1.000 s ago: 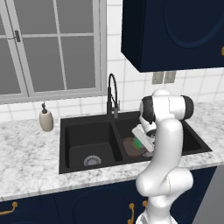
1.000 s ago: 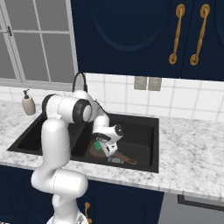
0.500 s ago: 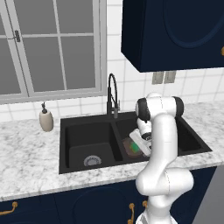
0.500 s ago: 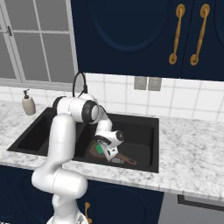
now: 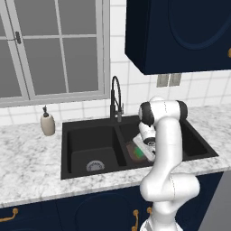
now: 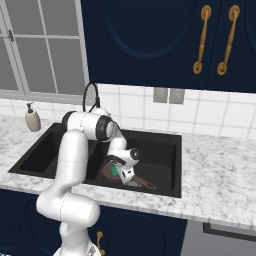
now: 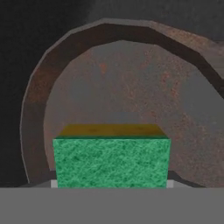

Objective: Pick the pan and sponge and place them into the sink. Then turn on the water.

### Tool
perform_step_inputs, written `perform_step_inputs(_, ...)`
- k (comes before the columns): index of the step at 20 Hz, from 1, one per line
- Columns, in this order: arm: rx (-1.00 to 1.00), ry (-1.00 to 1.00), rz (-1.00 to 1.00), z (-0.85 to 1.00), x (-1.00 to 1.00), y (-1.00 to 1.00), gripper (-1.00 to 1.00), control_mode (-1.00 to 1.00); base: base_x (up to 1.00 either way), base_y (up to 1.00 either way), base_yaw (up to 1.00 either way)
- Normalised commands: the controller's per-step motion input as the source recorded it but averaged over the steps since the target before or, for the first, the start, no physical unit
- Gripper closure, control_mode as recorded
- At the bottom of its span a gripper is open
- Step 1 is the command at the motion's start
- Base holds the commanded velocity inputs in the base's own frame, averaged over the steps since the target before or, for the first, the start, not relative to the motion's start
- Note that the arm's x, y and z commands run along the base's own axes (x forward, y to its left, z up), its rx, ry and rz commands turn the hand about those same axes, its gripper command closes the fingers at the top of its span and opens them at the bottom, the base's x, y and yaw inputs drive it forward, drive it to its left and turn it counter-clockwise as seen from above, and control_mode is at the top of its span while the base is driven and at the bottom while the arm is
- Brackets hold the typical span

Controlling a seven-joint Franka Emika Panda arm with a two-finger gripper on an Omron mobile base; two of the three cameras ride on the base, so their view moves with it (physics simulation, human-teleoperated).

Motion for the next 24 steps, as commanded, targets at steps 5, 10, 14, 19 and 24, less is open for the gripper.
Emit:
perform_step_inputs(5,0.03,-0.06,-0.02,-0.10,-0.05,-0.06,-1.00,-1.00,0.00,0.00,0.00)
perform_step_inputs(10,0.09,-0.11,-0.06,0.01,-0.09,-0.13,-1.00,-1.00,0.00,0.00,0.00)
perform_step_inputs(14,0.12,-0.11,-0.06,0.43,-0.08,-0.06,-1.00,-1.00,0.00,0.00,0.00)
perform_step_inputs(19,0.19,-0.10,-0.07,0.95,-0.19,-0.08,-1.00,-1.00,0.00,0.00,0.00)
perform_step_inputs(24,0.10,-0.04,-0.06,0.99,-0.12,0.00,-1.00,-1.00,0.00,0.00,0.00)
